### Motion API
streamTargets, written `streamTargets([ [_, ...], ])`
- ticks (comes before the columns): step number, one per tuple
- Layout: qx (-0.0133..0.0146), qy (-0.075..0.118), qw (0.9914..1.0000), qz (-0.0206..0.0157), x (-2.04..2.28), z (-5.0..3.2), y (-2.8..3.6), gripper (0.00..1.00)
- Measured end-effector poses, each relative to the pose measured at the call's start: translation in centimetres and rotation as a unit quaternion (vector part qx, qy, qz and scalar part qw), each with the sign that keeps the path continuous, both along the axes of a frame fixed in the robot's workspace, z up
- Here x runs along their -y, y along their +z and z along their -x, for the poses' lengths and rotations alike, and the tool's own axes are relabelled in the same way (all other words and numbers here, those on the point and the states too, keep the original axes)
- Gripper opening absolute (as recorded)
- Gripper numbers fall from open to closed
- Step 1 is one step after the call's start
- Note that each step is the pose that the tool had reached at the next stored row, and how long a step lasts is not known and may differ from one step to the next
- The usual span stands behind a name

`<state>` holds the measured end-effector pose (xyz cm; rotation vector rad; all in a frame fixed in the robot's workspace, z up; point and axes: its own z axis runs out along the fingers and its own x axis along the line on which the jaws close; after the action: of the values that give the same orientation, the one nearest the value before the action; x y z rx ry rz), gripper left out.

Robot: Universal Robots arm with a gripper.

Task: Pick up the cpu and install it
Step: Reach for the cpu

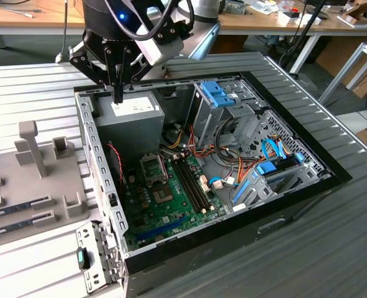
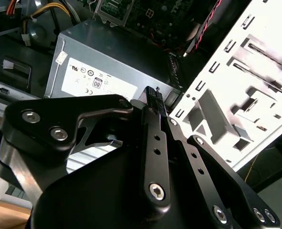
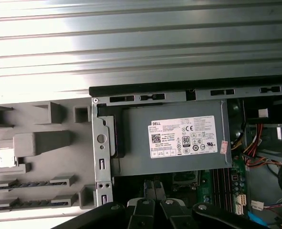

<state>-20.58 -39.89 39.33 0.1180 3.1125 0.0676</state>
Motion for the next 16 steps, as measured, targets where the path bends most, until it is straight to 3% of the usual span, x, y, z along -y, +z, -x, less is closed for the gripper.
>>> streamTargets([
  [16, 0.0000, 0.000, 1.00000, 0.0000, 0.00, 0.82, 0.00, 0.11],
])
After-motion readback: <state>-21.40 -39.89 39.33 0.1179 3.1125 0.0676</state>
